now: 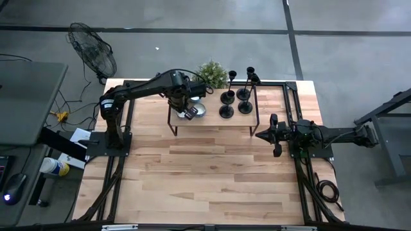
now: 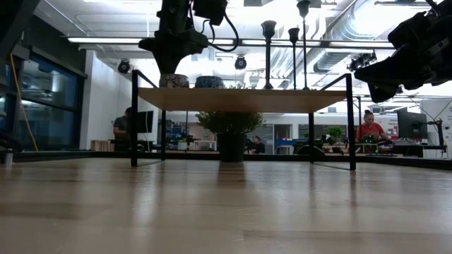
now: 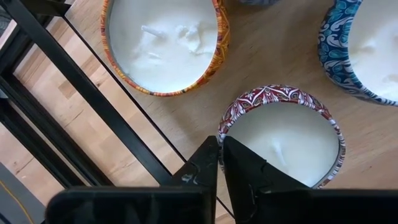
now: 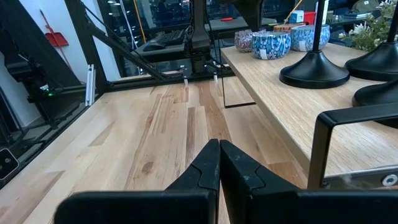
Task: Pick & Place candle stick holders
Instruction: Put the red scented candle on the shelf, then return to Home Position
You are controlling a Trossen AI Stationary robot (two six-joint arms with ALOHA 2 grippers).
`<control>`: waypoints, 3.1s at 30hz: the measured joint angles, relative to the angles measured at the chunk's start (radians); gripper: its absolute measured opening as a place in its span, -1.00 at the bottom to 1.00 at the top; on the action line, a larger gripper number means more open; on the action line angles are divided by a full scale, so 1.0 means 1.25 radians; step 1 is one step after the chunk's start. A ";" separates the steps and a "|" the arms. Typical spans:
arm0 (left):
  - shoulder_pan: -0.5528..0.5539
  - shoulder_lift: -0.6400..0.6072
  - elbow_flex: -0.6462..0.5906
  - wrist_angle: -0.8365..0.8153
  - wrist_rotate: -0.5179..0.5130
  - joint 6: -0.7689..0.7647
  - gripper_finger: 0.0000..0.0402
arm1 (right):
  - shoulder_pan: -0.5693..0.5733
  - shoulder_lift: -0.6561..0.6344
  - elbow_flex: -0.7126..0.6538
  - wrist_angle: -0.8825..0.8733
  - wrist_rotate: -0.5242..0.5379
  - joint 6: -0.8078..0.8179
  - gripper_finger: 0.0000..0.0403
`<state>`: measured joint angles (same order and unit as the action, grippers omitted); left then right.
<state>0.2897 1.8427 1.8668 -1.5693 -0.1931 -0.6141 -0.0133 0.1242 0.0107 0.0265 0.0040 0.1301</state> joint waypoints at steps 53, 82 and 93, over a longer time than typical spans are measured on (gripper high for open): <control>-0.159 -0.433 -0.476 0.878 0.167 0.456 -0.63 | 0.000 0.002 0.000 0.001 0.000 0.000 -1.00; -0.280 -1.134 -1.388 1.425 0.164 0.488 -0.63 | 0.000 0.015 0.000 0.000 0.000 0.000 -1.00; -0.280 -1.202 -1.480 1.582 0.215 0.448 -0.63 | 0.000 0.015 0.000 0.000 0.000 0.000 -1.00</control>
<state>-0.0597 0.3406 0.0170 0.4078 0.0761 -0.0535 -0.0135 0.1429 0.0107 0.0269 0.0036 0.1303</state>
